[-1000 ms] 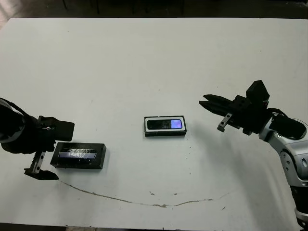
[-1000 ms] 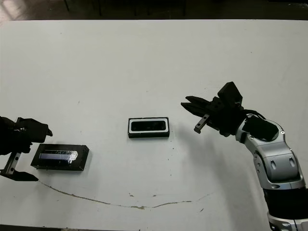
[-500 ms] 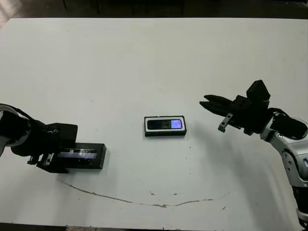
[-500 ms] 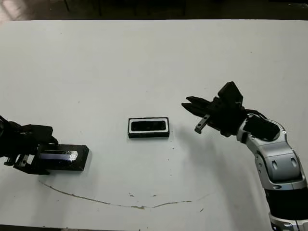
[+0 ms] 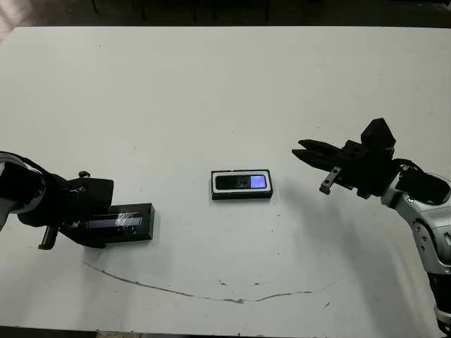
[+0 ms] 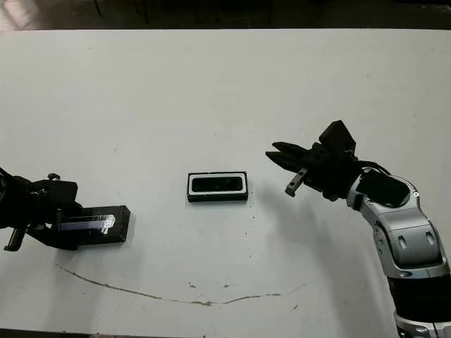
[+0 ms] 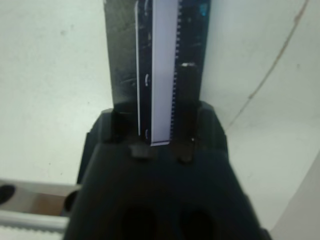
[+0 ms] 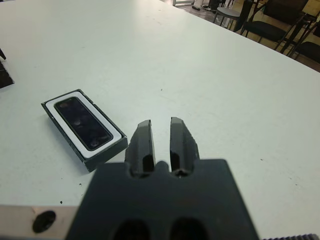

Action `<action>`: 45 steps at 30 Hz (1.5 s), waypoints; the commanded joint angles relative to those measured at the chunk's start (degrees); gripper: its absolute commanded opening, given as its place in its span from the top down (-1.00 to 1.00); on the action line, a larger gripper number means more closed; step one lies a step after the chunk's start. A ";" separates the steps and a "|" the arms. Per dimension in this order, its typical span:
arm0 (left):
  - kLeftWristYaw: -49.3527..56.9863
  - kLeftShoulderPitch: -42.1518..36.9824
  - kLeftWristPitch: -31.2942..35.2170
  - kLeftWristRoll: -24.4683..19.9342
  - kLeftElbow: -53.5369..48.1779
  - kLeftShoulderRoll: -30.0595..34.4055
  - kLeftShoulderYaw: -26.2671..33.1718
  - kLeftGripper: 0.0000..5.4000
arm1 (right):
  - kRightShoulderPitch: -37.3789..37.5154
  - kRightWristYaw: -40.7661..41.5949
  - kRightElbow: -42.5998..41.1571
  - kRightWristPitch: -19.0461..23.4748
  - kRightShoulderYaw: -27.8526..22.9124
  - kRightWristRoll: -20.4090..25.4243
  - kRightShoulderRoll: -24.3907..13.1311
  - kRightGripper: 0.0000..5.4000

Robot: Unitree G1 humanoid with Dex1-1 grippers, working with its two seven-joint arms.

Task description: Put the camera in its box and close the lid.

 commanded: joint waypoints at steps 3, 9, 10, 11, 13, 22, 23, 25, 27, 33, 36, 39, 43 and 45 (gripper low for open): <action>0.63 2.32 1.20 -2.11 1.27 -1.01 1.85 0.58 | 0.95 0.36 0.74 0.30 0.45 0.04 -0.41 1.00; 8.38 6.17 5.19 -12.92 1.21 -7.48 15.07 0.58 | 0.88 0.26 1.00 0.07 0.59 0.53 0.29 1.00; 9.75 6.60 4.53 -15.19 2.00 -9.69 17.24 0.58 | 0.80 0.29 1.24 -0.18 0.64 0.66 0.58 1.00; 11.12 6.65 3.99 -16.98 2.73 -11.72 18.78 0.58 | 0.72 0.22 1.38 -0.41 0.66 0.79 0.95 1.00; 13.80 6.44 3.24 -18.45 3.10 -14.36 20.18 0.58 | 0.50 -0.04 1.30 -0.62 0.82 0.65 1.34 1.00; 27.85 3.78 7.50 -17.85 -1.90 -22.05 18.43 0.58 | -0.04 -1.25 1.68 -1.19 0.20 0.85 2.42 1.00; 27.60 2.88 7.77 -17.91 -1.61 -22.15 17.54 0.58 | -0.11 -1.45 1.73 -1.19 0.11 0.85 2.41 1.00; 26.65 0.67 8.33 -18.03 -0.50 -22.51 15.40 0.58 | -0.33 -1.86 2.22 -1.61 -0.40 1.18 2.68 1.00; 26.13 -1.19 9.35 -17.98 0.58 -22.91 13.49 0.58 | -0.65 -1.81 3.54 -2.47 -1.22 1.92 3.29 1.00; 23.88 -5.80 6.95 -15.21 5.69 -24.26 6.98 0.58 | -1.91 -1.41 7.50 -6.69 -3.08 2.05 3.54 1.00; 21.08 -7.94 6.54 -14.36 8.72 -24.47 4.36 0.58 | -2.34 -1.79 8.28 -6.52 -3.87 2.27 3.19 1.00; 17.72 -9.98 5.46 -14.10 12.31 -25.16 2.39 0.58 | -2.79 -2.47 8.80 -5.26 -4.73 2.84 3.17 1.00; 13.53 -12.80 3.75 -13.53 17.19 -26.28 0.30 0.58 | -3.92 -1.87 11.43 -5.51 -5.42 3.56 3.20 1.00; 11.16 -14.48 2.01 -12.52 19.83 -26.37 -0.99 0.58 | -4.57 -1.08 12.84 -5.03 -5.74 4.54 3.21 1.00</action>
